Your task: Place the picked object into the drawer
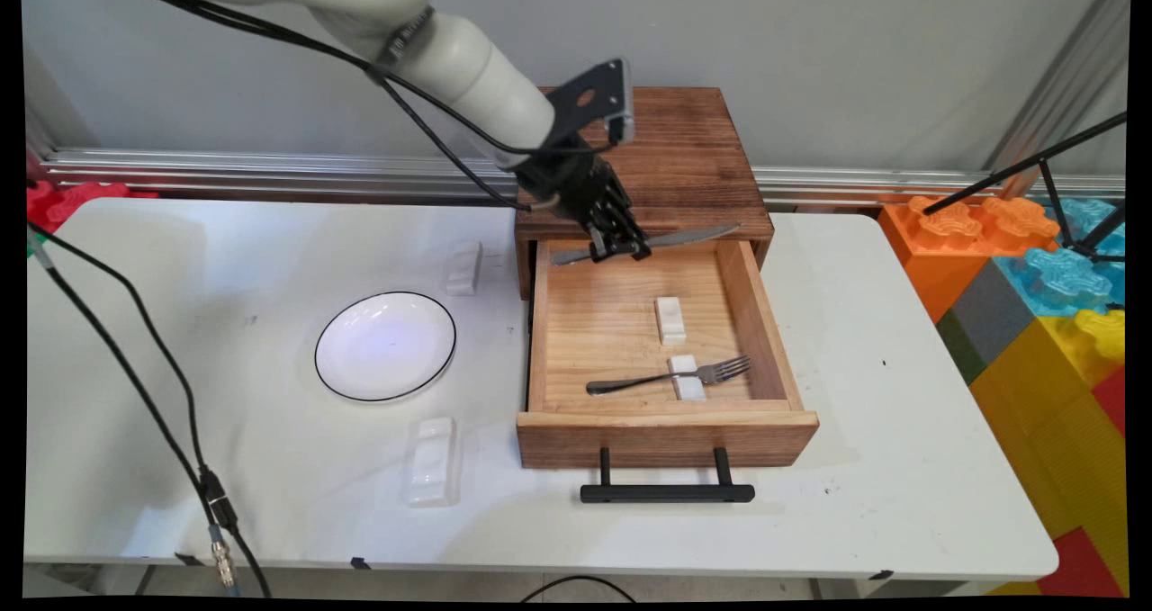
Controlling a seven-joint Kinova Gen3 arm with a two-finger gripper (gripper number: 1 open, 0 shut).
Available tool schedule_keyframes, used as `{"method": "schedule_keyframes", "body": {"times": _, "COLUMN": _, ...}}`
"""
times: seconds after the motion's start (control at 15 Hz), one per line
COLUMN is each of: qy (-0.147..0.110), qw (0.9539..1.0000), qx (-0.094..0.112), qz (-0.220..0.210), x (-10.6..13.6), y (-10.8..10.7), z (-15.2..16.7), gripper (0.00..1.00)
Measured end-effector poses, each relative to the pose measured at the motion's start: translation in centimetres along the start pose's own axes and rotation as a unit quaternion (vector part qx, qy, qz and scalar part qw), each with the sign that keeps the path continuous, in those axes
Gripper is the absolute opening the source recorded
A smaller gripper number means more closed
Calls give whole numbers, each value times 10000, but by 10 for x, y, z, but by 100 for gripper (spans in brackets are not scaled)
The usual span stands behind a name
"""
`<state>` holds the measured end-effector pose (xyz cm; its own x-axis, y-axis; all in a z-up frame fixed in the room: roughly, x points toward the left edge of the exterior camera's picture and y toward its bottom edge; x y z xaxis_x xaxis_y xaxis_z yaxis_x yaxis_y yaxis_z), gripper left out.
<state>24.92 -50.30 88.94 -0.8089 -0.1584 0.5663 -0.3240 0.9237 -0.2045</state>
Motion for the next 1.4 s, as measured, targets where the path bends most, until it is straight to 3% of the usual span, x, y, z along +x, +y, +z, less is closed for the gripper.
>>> {"method": "schedule_keyframes", "body": {"times": 0.53, "qy": 9, "qw": 10000, "qx": -6, "qz": 59, "x": -5, "y": 6, "z": 48, "gripper": 0}}
{"method": "schedule_keyframes", "body": {"times": 1.4, "qy": -173, "qw": 9998, "qx": 11, "qz": 97, "x": -26, "y": 9, "z": 86, "gripper": 0}}
